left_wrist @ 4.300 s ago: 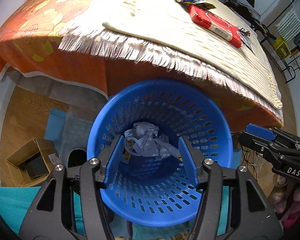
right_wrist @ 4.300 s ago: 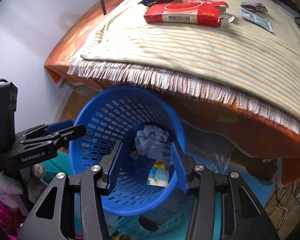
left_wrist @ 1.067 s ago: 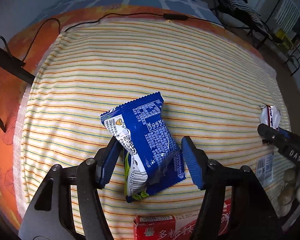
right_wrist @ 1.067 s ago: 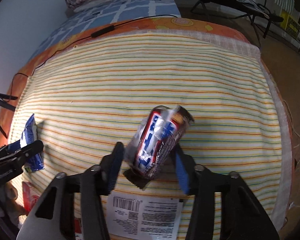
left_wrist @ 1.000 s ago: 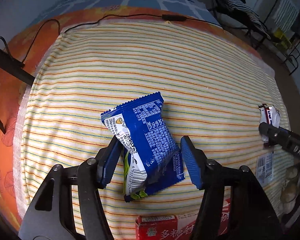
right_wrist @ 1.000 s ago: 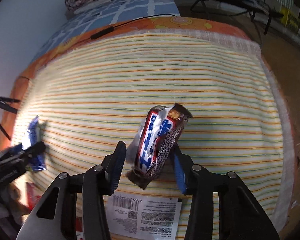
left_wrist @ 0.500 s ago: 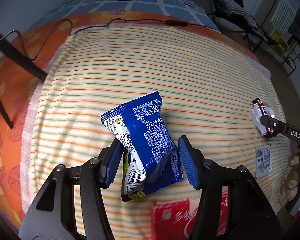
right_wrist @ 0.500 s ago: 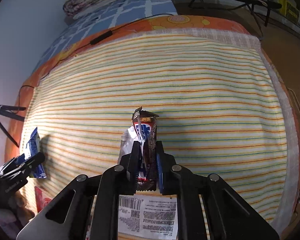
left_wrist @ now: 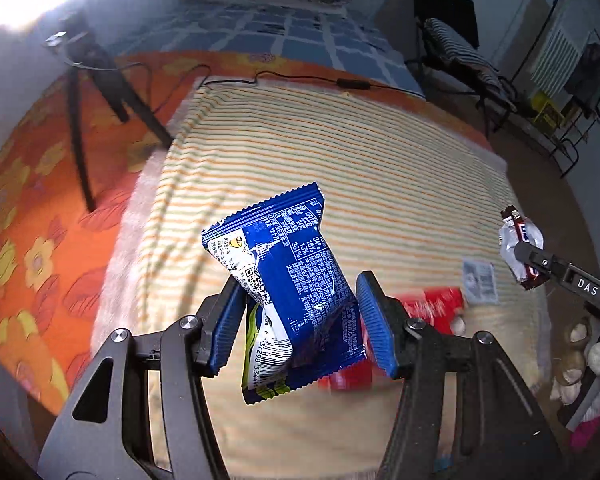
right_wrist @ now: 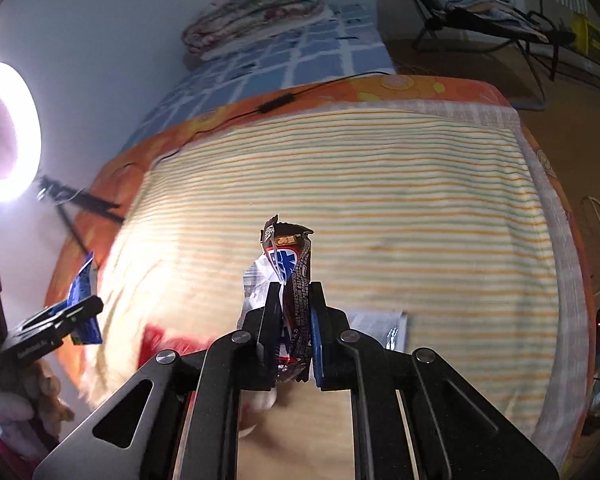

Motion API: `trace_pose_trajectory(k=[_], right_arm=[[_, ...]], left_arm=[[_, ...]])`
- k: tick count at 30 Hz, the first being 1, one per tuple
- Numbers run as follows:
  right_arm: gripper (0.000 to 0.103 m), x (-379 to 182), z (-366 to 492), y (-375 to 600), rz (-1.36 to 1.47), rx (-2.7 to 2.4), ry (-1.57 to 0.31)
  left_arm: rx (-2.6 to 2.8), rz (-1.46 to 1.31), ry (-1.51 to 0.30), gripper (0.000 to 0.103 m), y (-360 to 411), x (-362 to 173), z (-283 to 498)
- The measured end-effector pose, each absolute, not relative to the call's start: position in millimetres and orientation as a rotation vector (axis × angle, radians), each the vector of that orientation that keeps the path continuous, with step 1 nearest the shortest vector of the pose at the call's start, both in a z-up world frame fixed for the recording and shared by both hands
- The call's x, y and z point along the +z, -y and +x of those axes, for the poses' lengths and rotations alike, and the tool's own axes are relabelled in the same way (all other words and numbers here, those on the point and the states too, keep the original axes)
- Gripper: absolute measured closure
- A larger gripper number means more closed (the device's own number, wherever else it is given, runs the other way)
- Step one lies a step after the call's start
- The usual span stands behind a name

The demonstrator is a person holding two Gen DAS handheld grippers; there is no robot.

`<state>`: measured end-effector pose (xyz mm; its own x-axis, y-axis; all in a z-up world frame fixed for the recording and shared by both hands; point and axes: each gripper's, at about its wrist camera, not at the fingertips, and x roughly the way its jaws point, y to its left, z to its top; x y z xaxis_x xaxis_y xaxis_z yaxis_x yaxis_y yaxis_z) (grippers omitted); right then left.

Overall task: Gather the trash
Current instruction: 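Carry both wrappers in the two tools over the blue basket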

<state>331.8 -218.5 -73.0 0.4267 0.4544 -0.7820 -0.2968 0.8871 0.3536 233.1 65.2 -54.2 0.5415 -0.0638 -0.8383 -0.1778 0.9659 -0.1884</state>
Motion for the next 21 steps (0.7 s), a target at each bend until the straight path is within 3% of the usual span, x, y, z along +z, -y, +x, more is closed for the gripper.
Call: trace_pose_trajectory(k=[10,21], right_arm=[[0.092,-43,238,212,0.092,0.597,-0.976],[0.092,-45,143,193,-0.028,0.688,-0.981]], left_arm=[[0.04,-0.242,-0.961,0.046,-46,-30,137],[0.005,-0.265,-1.006,0.046,-19,-51,53]])
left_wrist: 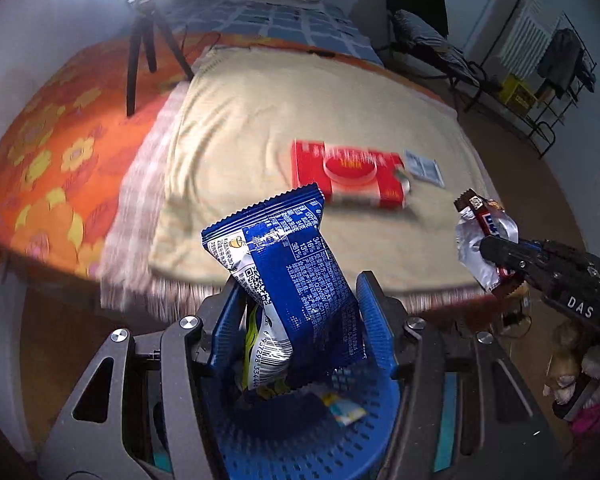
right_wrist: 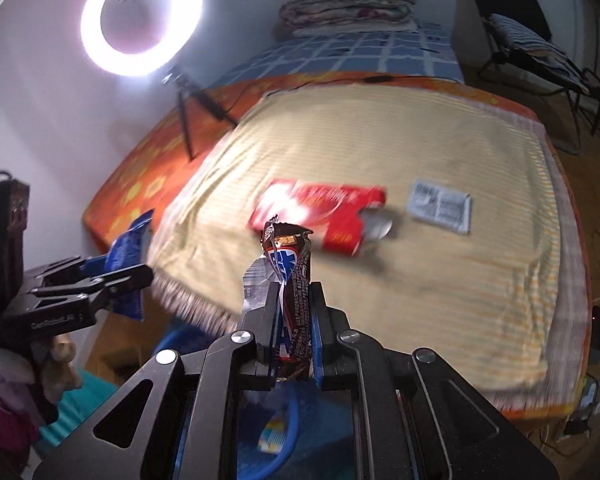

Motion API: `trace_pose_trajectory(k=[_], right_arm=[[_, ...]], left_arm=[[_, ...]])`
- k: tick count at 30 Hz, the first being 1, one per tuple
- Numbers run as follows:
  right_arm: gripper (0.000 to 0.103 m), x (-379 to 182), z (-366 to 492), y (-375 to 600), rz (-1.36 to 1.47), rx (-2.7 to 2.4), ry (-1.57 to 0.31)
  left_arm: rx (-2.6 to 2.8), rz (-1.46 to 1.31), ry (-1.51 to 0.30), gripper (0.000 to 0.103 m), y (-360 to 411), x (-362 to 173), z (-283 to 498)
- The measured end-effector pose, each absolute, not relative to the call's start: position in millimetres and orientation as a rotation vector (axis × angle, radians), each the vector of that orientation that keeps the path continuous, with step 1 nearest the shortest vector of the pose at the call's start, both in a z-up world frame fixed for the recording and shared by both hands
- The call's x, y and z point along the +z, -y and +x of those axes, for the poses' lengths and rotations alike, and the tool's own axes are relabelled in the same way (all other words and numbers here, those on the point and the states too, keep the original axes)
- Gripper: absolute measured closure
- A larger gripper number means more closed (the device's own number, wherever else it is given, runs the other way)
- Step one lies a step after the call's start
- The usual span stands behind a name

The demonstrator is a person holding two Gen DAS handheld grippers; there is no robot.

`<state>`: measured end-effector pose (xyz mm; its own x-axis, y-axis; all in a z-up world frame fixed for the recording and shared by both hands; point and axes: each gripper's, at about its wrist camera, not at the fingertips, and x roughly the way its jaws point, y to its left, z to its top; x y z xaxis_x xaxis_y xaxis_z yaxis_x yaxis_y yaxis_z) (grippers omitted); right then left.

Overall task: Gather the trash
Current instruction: 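Carry both wrappers in the two tools over the blue basket, then open both tools to drop the wrappers into the basket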

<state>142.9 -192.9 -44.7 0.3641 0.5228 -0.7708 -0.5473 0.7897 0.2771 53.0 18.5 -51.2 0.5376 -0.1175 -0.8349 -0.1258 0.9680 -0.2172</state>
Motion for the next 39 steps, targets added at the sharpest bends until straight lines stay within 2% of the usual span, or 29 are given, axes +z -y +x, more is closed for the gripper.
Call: trace_pose_trajectory(k=[10,22,35,39], right_arm=[[0.092,-68,77,180,-0.135,0.74,-0.999],[0.092,-101,41,172,-0.147,0.789,-1.082],[0.092,-120,27,158,-0.181,0.82,-1.141],[0.088,-124,28,156,-0.187,0.816,-1.152]], left_arm=[[-0.005,-0.285,-1.073,0.046,-3,-82,6],[0.02,-0.311,-1.147,0.046,1,-115,-30],[0.042,-0.321,-1.189,0.045,-5,-130,-42],[0.043,-0.311,-1.192,0.043,-4,-131,-40]])
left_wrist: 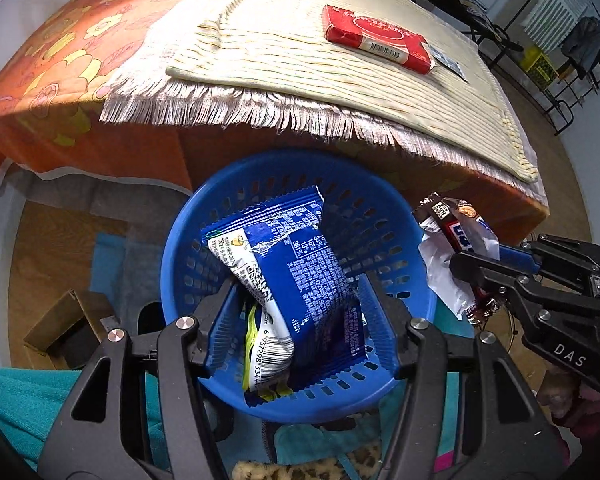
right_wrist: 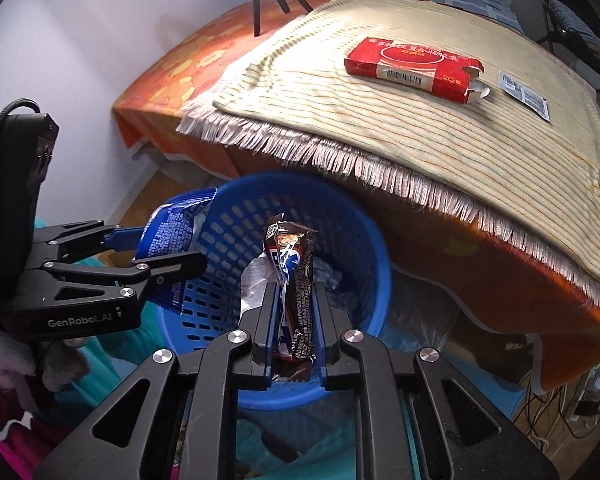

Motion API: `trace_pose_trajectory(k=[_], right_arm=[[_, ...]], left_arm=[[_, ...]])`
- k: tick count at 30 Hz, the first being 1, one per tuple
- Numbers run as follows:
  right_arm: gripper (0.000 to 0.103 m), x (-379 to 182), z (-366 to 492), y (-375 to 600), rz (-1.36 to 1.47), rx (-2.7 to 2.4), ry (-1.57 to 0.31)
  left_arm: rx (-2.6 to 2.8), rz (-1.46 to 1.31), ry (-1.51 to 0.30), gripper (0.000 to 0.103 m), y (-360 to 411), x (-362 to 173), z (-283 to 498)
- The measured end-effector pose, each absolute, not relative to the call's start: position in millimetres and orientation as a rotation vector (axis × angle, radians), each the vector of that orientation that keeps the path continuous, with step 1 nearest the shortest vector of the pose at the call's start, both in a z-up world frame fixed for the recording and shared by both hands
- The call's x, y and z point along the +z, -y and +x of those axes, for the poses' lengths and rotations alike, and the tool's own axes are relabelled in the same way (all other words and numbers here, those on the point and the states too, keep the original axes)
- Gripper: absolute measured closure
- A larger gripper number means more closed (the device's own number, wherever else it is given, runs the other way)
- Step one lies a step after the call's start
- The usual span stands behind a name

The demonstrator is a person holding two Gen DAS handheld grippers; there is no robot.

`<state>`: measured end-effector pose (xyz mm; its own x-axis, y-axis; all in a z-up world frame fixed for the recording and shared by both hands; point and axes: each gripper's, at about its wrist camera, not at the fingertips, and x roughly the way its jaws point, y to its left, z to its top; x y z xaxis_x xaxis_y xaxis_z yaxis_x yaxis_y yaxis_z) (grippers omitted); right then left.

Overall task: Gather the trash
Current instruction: 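Open both tools to drop the wrappers into the basket, then move both tools back over the bed toward the red box and sachet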

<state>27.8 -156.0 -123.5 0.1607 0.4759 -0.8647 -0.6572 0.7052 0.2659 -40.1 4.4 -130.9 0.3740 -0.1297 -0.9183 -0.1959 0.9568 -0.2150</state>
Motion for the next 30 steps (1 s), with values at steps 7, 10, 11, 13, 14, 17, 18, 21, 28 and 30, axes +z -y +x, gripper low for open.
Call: trace_pose_trajectory(k=[7,10,11,13,14,17,18,21,28,30], right_arm=[[0.058,-126,28,153,-0.197,0.809,-1.152],[0.058,-126,30,153,-0.194,0.803,-1.156],[0.058,-126,30,154,-0.194,0.8,-1.158],[0.057,-127,31,154,-0.192,0.794,-1.162],[0.057,-127,31,155,-0.192,0.792,-1.163],[0.054,-128,33,156,-0.191,0.785,-1.167],[0.052,-128,33,156,-0.19,0.783,-1.167],[0.05,-128,34,158,-0.189,0.777,-1.163],[0.049,-125,43,166,-0.17,0.743,-1.156],[0.049,-124,46,168,-0.165,0.73,-1.15]], left_arm=[[0.052,-0.314,-1.211,0.04,-6,-134,-38],[0.051,-0.318,-1.213,0.031,-7,-135,-38],[0.051,-0.317,-1.21,0.031,-7,-134,-39],[0.054,-0.314,-1.209,0.031,-7,-134,-39],[0.056,-0.314,-1.207,0.031,-8,-133,-39],[0.058,-0.319,-1.209,0.031,-9,-134,-38],[0.059,-0.319,-1.21,0.031,-9,-134,-38],[0.056,-0.319,-1.212,0.031,-9,-133,-38],[0.049,-0.297,-1.204,0.031,-6,-127,-34],[0.047,-0.291,-1.2,0.031,-5,-125,-31]])
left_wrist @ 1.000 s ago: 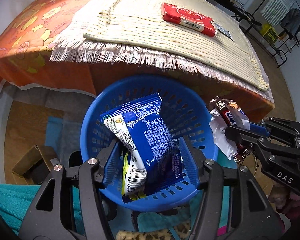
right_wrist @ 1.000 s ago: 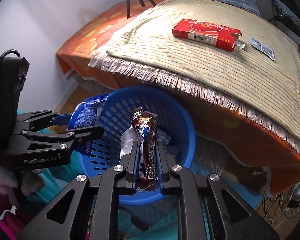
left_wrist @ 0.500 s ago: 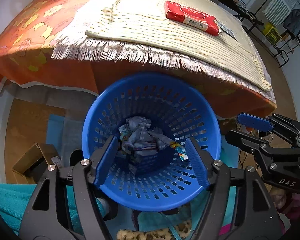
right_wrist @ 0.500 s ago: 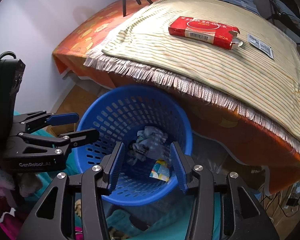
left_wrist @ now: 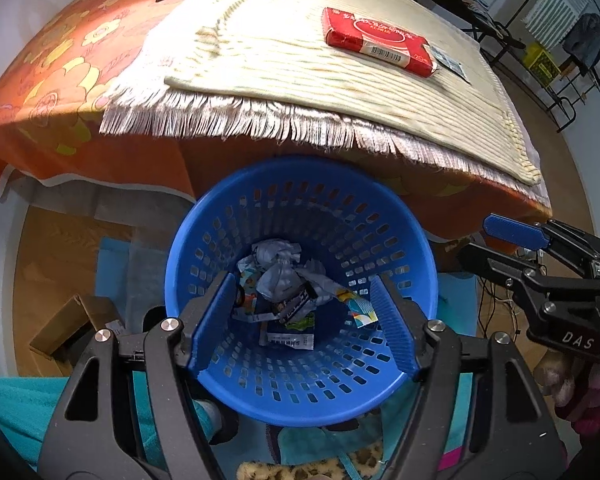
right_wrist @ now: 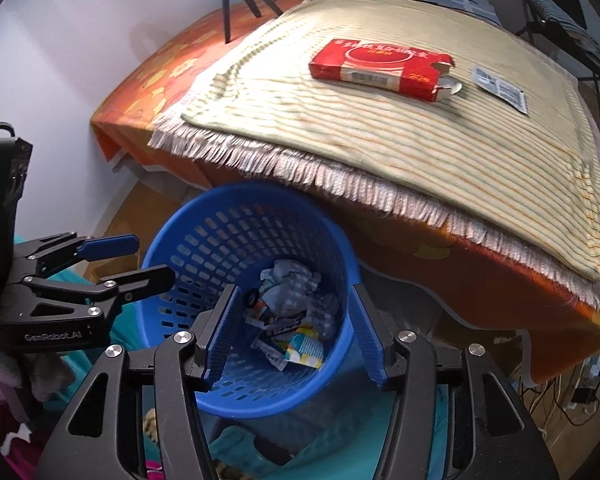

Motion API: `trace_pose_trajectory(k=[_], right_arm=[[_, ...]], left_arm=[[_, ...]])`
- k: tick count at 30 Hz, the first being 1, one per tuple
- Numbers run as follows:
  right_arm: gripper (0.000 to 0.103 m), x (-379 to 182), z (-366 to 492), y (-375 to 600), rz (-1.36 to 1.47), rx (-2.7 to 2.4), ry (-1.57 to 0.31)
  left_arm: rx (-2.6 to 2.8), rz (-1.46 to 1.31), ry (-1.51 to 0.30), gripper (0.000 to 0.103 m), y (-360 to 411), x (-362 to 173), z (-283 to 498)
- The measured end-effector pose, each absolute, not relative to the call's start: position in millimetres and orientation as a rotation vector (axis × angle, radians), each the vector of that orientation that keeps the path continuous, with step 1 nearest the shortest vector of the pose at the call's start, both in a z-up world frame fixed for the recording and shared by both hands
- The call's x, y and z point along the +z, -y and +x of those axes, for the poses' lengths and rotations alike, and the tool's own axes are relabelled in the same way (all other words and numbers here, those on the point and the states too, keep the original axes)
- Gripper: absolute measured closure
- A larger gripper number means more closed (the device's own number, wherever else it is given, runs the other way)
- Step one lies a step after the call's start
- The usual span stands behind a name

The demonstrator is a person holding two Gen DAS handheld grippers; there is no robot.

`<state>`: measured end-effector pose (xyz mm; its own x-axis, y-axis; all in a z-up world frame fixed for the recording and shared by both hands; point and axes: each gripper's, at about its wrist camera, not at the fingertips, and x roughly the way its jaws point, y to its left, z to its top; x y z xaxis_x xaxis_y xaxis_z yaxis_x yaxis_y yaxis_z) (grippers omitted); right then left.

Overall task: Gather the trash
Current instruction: 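Move both tools back over the bed toward the red box and sachet, then grasp the red box with the left tool while the right tool grasps the white sachet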

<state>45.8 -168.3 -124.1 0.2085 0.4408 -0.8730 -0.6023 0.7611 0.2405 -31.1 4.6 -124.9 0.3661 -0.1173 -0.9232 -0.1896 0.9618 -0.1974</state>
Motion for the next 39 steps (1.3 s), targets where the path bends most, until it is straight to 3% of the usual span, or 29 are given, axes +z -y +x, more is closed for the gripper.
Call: trace_pose_trajectory(k=[12,15,23,39], right_arm=[[0.047,-111,74,199,-0.091,0.653,-1.078],[0.036,-106,85,211,-0.084,0.616,-1.034],[0.034,-85,131,241,-0.067,0.566,-0.924],[0.034,-90,275,278,0.155,0.562,-1.044]], left_arm=[[-0.002,-0.233,-1.171,0.031,2,-103,8],[-0.029,-0.225,-1.153,0.031,2,-94,27],[-0.122,-0.186,-1.097,0.03,7,-66,103],[-0.229,-0.186,-1.121,0.03,15,-77,261]])
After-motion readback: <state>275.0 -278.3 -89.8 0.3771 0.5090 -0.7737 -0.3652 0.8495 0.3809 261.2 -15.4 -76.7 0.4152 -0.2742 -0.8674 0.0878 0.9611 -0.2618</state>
